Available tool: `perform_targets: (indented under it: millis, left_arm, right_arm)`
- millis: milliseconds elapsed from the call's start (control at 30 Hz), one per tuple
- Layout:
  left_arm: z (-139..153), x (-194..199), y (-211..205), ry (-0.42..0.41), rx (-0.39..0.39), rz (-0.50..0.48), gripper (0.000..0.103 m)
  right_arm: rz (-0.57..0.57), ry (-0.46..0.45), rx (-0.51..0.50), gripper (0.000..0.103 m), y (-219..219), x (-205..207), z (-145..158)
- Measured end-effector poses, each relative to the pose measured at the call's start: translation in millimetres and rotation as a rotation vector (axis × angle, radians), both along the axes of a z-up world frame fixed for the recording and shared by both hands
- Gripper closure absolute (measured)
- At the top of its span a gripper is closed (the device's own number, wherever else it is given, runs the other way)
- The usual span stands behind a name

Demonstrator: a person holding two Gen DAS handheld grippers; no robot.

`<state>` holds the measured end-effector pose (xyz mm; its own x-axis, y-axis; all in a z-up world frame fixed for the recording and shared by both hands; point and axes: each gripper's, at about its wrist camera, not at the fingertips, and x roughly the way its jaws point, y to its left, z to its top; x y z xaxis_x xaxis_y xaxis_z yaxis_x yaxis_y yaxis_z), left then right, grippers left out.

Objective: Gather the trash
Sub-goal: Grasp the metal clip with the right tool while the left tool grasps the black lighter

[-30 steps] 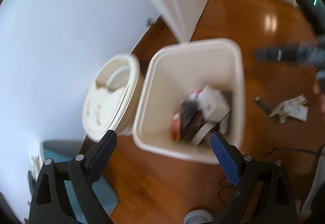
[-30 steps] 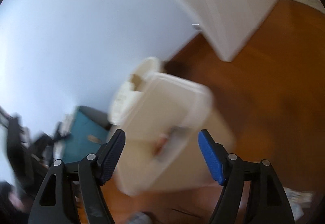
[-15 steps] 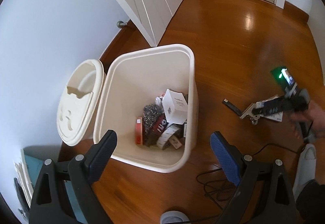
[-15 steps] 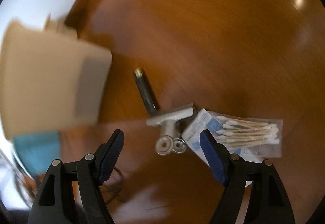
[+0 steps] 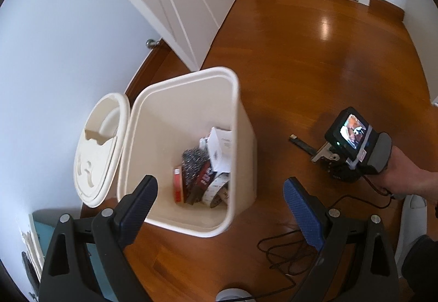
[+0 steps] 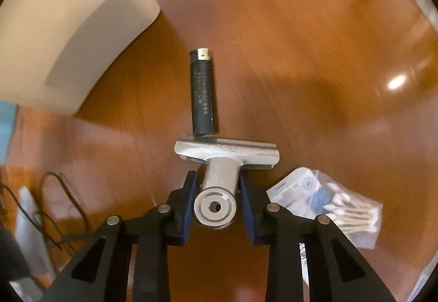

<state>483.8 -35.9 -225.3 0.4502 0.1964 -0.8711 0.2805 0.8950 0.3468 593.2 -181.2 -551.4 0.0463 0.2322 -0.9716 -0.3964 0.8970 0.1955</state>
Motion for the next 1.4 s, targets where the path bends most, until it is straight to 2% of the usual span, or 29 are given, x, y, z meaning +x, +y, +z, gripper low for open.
perform_targets:
  millis: [67, 167, 267, 367, 500, 533, 567, 633, 700, 767, 867, 933, 967, 1067, 1133, 1167, 1200, 1267, 1333, 1400]
  left_arm:
    - [-2.8, -0.3, -6.8, 0.017, -0.035, -0.003, 0.008]
    - [-17.3, 4.7, -22.1, 0.076, -0.108, 0.013, 0.009]
    - [-48.0, 14.7, -44.2, 0.148, -0.176, 0.041, 0.009]
    - [-95.8, 32.2, -69.2, 0.196, -0.214, 0.090, 0.009]
    - [-186.6, 72.3, -78.5, 0.231, -0.322, 0.345, 0.009]
    - [-213.8, 81.5, -79.3, 0.251, -0.332, 0.411, 0.009]
    - [-229.1, 85.4, -77.7, 0.265, -0.336, 0.455, 0.009]
    - [-265.6, 95.2, -73.6, 0.299, -0.354, 0.568, 0.009]
    - [-281.7, 98.7, -73.5, 0.304, -0.359, 0.614, 0.009]
    - [-291.6, 102.0, -76.4, 0.302, -0.334, 0.622, 0.009]
    - [-307.5, 103.4, -72.5, 0.332, -0.306, 0.695, 0.009]
    - [-313.9, 101.2, -68.3, 0.347, -0.296, 0.732, 0.013]
    - [-317.8, 99.1, -67.1, 0.353, -0.288, 0.746, 0.020]
    - [-318.1, 94.7, -64.4, 0.335, -0.321, 0.746, 0.025]
    - [-317.2, 93.2, -64.9, 0.321, -0.343, 0.731, 0.033]
    - [-316.4, 93.5, -64.9, 0.318, -0.358, 0.724, 0.043]
    - [-314.8, 94.6, -65.8, 0.314, -0.367, 0.712, 0.059]
    - [-311.8, 97.1, -69.6, 0.309, -0.372, 0.677, 0.085]
    - [-312.4, 98.6, -71.1, 0.315, -0.397, 0.661, 0.085]
    - [-312.1, 97.7, -66.1, 0.323, -0.455, 0.643, 0.085]
  right_arm:
    - [-0.051, 0.013, 0.049, 0.073, -16.9, 1.2, 3.9]
    - [-0.129, 0.023, 0.213, 0.074, -48.0, 1.4, 21.8]
    - [-0.177, -0.027, 0.261, 0.074, -77.6, -2.6, 46.1]
    - [-0.237, -0.082, 0.289, 0.074, -107.3, -2.3, 67.6]
    - [-0.341, -0.127, 0.277, 0.074, -154.4, -6.7, 78.7]
    - [-0.363, -0.128, 0.277, 0.074, -161.7, -7.7, 83.8]
    - [-0.370, -0.130, 0.273, 0.074, -151.0, -8.5, 85.8]
    - [-0.384, -0.132, 0.269, 0.074, -164.8, -12.2, 85.3]
    - [-0.398, -0.132, 0.272, 0.074, -172.4, -24.4, 81.9]
    - [-0.423, -0.124, 0.277, 0.074, -184.1, -29.9, 80.1]
    - [-0.454, -0.120, 0.292, 0.074, -193.5, -28.5, 79.0]
    - [-0.458, -0.133, 0.301, 0.074, -199.6, -30.9, 89.2]
    - [-0.455, -0.140, 0.301, 0.074, -192.8, -29.2, 88.3]
    - [-0.446, -0.155, 0.296, 0.074, -190.3, -28.1, 91.1]
    - [-0.453, -0.151, 0.296, 0.074, -190.5, -28.2, 90.2]
    - [-0.455, -0.149, 0.295, 0.074, -190.1, -28.4, 89.3]
    - [-0.455, -0.148, 0.293, 0.074, -188.5, -30.0, 89.3]
    - [-0.455, -0.147, 0.290, 0.074, -185.8, -30.9, 88.3]
    - [-0.459, -0.145, 0.288, 0.074, -182.0, -28.7, 87.6]
    - [-0.465, -0.139, 0.289, 0.074, -182.5, -27.9, 86.8]
